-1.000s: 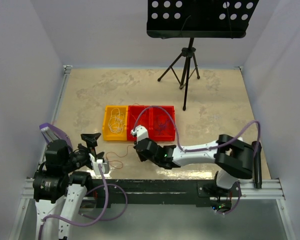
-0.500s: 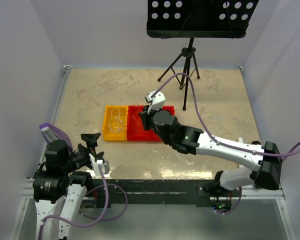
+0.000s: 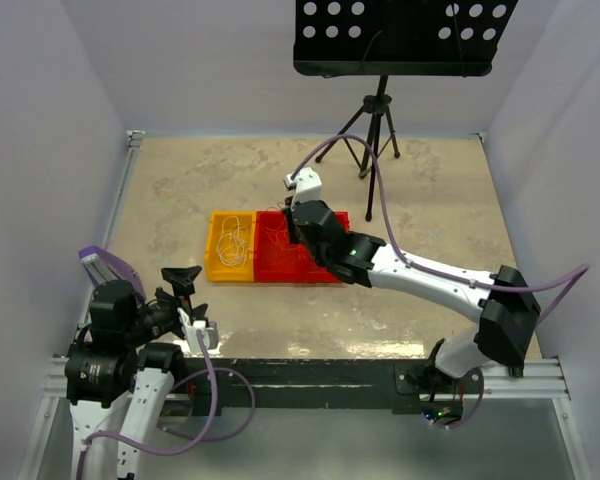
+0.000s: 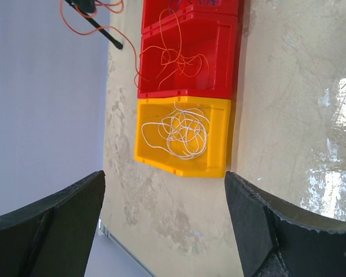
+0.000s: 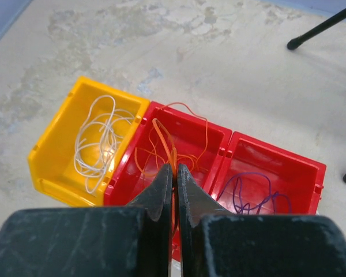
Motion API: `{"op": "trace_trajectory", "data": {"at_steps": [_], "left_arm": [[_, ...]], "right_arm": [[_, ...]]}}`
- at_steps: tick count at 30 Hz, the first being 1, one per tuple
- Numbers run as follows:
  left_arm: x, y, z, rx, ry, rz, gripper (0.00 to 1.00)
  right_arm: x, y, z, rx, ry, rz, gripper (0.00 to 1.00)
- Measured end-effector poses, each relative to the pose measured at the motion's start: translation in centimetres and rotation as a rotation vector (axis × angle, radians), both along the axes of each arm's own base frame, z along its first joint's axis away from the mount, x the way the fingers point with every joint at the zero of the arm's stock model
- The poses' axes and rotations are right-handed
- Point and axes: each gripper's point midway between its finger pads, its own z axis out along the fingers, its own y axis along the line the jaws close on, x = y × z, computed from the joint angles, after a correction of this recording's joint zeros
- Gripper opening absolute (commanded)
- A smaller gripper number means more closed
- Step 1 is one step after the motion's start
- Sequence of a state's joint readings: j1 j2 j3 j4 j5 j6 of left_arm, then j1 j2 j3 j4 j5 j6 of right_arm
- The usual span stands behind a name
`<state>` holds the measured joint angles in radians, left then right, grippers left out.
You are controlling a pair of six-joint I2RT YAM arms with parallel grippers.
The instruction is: Untangle the cables
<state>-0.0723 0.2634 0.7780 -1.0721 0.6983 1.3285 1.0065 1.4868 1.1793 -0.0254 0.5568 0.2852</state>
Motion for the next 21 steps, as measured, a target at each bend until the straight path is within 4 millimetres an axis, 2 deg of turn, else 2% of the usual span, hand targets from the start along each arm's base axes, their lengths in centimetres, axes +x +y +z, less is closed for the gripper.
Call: {"op": "trace_trajectory", "data": {"at_steps": [14, 21], "left_arm": [[-0.2, 0.0, 0.4, 0.0, -0.006, 0.0, 0.89], [0.3, 0.2, 0.6, -0.017, -0.01, 0.026, 0.9]], "right_arm": [[2.0, 3.4, -9.5, -0.169, 0.134, -0.011, 0.0], [2.8, 5.1, -16.0, -0.236, 0.217, -0.022, 0.0]]}}
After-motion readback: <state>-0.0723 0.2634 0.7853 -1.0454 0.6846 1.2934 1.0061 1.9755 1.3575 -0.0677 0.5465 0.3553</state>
